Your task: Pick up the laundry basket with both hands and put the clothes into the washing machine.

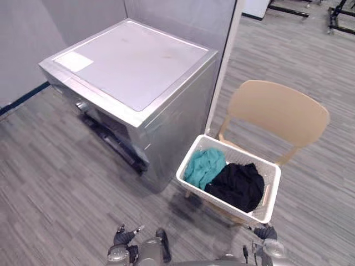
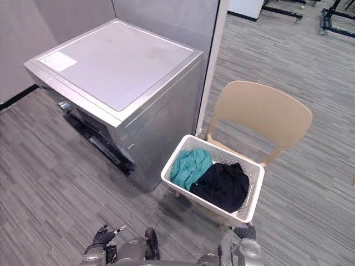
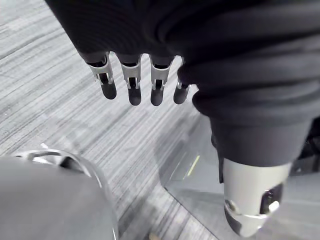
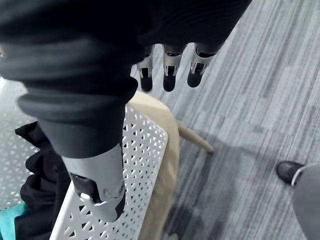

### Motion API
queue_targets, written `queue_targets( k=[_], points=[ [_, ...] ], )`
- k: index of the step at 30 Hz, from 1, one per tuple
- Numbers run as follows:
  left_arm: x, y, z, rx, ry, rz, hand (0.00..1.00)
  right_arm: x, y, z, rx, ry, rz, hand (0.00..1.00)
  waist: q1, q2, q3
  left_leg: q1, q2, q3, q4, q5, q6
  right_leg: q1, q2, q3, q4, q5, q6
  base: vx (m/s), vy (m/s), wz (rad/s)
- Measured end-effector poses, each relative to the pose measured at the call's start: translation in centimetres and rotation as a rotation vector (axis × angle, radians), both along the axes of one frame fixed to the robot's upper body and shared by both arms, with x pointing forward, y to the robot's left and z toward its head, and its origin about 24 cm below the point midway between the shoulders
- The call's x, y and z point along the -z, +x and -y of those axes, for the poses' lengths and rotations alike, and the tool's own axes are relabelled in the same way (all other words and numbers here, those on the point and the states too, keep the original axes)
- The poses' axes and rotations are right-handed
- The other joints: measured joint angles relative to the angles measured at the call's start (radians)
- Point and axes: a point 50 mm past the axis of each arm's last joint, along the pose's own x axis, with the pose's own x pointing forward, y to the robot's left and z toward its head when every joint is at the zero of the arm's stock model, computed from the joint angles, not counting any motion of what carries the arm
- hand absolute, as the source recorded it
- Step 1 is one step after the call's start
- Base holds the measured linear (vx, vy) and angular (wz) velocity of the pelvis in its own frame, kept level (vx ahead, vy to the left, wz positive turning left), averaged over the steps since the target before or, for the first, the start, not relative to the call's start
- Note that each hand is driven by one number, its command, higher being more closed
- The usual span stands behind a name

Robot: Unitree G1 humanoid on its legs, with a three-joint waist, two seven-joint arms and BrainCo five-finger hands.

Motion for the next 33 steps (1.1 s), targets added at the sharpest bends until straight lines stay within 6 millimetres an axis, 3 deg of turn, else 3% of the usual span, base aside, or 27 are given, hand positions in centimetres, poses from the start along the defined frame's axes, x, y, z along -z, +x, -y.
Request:
queue_targets(
  k=[1,2,3,4,5,6,7,10,12,13,14,17,18,19,22,23,27,29,33],
  points=[
    [-0.1,0.5,0.4,0.024,-0.001,0.014,0.0,-0.6,0.0,0.8,0.029,-0.031,0.024,0.0,-0.025,-0.006,-0.003,0.007,-0.039,-0.019,-0.073,0.032,-0.015,-0.037,-0.003,0.05,0.0,-0.03,-0.04,0.03,0.169,0.66],
    [-0.3,0.8,0.1,0.036,0.012,0.02,0.0,-1.1,0.2,1.3,0.05,-0.049,0.046,0.0,-0.043,-0.009,-0.005,0.016,-0.068,-0.04,-0.128,0.045,-0.033,-0.034,-0.004,0.079,-0.045,-0.027,-0.039,0.08,0.145,0.75],
    [-0.6,1.7,-0.2,0.055,0.028,0.036,0.0,-1.7,0.5,1.8,0.084,-0.072,0.087,0.0,-0.054,-0.044,0.013,0.005,-0.077,-0.027,-0.092,-0.009,-0.019,-0.016,-0.04,0.097,-0.105,0.01,0.051,0.11,0.048,0.08],
    [-0.1,0.8,-0.5,0.051,0.03,-0.005,0.0,-2.4,1.6,1.9,0.084,-0.087,0.127,0.0,-0.052,-0.025,0.017,-0.008,0.016,-0.034,0.049,-0.082,-0.025,-0.008,-0.026,0.102,-0.11,0.035,0.074,0.11,0.032,-0.2],
    [0.1,0.3,-0.4,0.05,0.023,-0.027,0.0,-2.8,1.6,2.2,0.094,-0.106,0.144,0.0,-0.059,-0.005,0.014,0.002,0.05,-0.052,0.05,-0.107,-0.091,0.005,-0.011,0.103,-0.12,0.047,0.081,0.1,0.065,-0.32],
    [0.3,0.2,-0.2,0.066,0.022,-0.038,0.0,-2.8,1.3,2.3,0.121,-0.113,0.145,0.0,-0.066,-0.023,0.016,0.03,0.018,-0.052,0.028,-0.106,-0.09,0.023,-0.022,0.113,-0.147,0.072,0.086,0.07,0.178,0.03],
    [0.1,0.5,-0.4,0.096,0.038,-0.035,0.0,-2.4,0.7,1.8,0.13,-0.101,0.127,0.0,-0.065,-0.029,0.015,0.052,-0.017,-0.045,-0.025,-0.081,-0.072,0.022,-0.038,0.119,-0.177,0.112,0.08,0.04,0.213,0.06],
    [0.0,0.7,-0.4,0.134,0.051,-0.036,0.0,-1.9,0.2,1.2,0.137,-0.091,0.106,0.0,-0.06,-0.032,0.013,0.088,-0.041,-0.033,-0.088,-0.063,-0.056,0.004,-0.049,0.17,-0.151,0.189,0.069,-0.02,0.169,-0.09],
    [0.2,-0.3,-1.2,0.127,0.068,-0.06,0.0,-1.3,0.2,-0.2,0.1,-0.057,0.08,0.0,-0.054,-0.018,0.018,0.148,-0.059,-0.021,-0.202,-0.023,-0.056,-0.064,-0.055,0.192,-0.05,0.223,-0.031,-0.09,0.156,-0.26],
    [0.2,-0.5,-1.4,0.126,0.073,-0.066,0.0,-0.9,0.0,-0.6,0.086,-0.043,0.066,0.0,-0.059,-0.017,0.019,0.159,-0.062,-0.022,-0.228,-0.009,-0.055,-0.076,-0.049,0.195,-0.024,0.203,-0.053,-0.09,0.085,0.06],
    [0.2,-0.8,-1.6,0.124,0.077,-0.078,0.0,-0.1,-0.4,-1.7,0.055,-0.002,0.026,0.0,-0.06,-0.017,0.02,0.178,-0.063,-0.03,-0.269,0.007,-0.06,-0.09,-0.007,0.215,0.004,0.154,-0.045,-0.06,-0.014,0.13],
    [0.3,-1.5,-2.0,0.095,0.078,-0.097,0.0,1.8,-2.0,-4.0,-0.004,0.098,-0.081,0.0,-0.055,-0.012,0.022,0.22,-0.063,-0.057,-0.319,0.033,-0.06,-0.076,0.176,0.301,-0.043,0.049,-0.028,-0.05,-0.117,0.19],
    [0.3,-1.4,-1.8,0.091,0.072,-0.094,0.0,2.2,-2.4,-4.5,-0.023,0.12,-0.102,0.0,-0.056,-0.012,0.023,0.216,-0.073,-0.074,-0.32,0.042,-0.063,-0.064,0.233,0.344,-0.112,0.032,-0.051,-0.04,-0.186,0.57],
    [0.5,-1.0,-0.8,0.082,0.041,-0.082,0.0,2.2,-2.3,-4.3,-0.031,0.124,-0.106,0.0,-0.055,0.001,0.029,0.205,-0.093,-0.115,-0.335,0.064,-0.06,-0.033,0.257,0.372,-0.169,0.005,-0.114,-0.04,-0.12,0.54],
    [0.8,-0.3,1.8,0.08,-0.027,-0.058,0.0,1.9,-1.3,-3.9,-0.056,0.122,-0.083,0.0,-0.056,0.052,0.049,0.212,-0.107,-0.176,-0.406,0.126,-0.073,-0.035,0.266,0.341,-0.168,-0.01,-0.112,-0.01,-0.079,0.6],
    [0.8,-0.4,2.0,0.078,-0.034,-0.057,0.0,1.9,-1.2,-4.0,-0.063,0.123,-0.083,0.0,-0.055,0.057,0.046,0.217,-0.11,-0.19,-0.424,0.141,-0.075,-0.033,0.264,0.322,-0.168,-0.009,-0.114,0.07,-0.088,0.74],
    [0.9,-0.9,1.7,0.064,-0.03,-0.067,0.0,1.7,0.0,-5.3,-0.147,0.128,-0.07,0.0,-0.044,0.056,0.047,0.244,-0.11,-0.268,-0.462,0.175,-0.081,0.02,0.265,0.24,-0.155,-0.017,-0.112,0.09,-0.118,0.7],
    [0.8,-0.8,1.4,0.057,-0.028,-0.059,0.0,1.1,1.7,-5.9,-0.209,0.128,-0.031,0.0,-0.024,0.047,0.048,0.244,-0.107,-0.279,-0.465,0.18,-0.086,0.021,0.269,0.238,-0.157,-0.017,-0.112,0.07,-0.086,0.23],
    [0.8,-0.7,1.5,0.069,-0.025,-0.058,0.0,-1.2,6.4,-7.7,-0.397,0.084,0.086,0.0,-0.022,0.059,0.054,0.224,-0.119,-0.326,-0.466,0.186,-0.087,0.023,0.266,0.208,-0.18,-0.025,-0.114,0.06,-0.041,0.28]
  ],
)
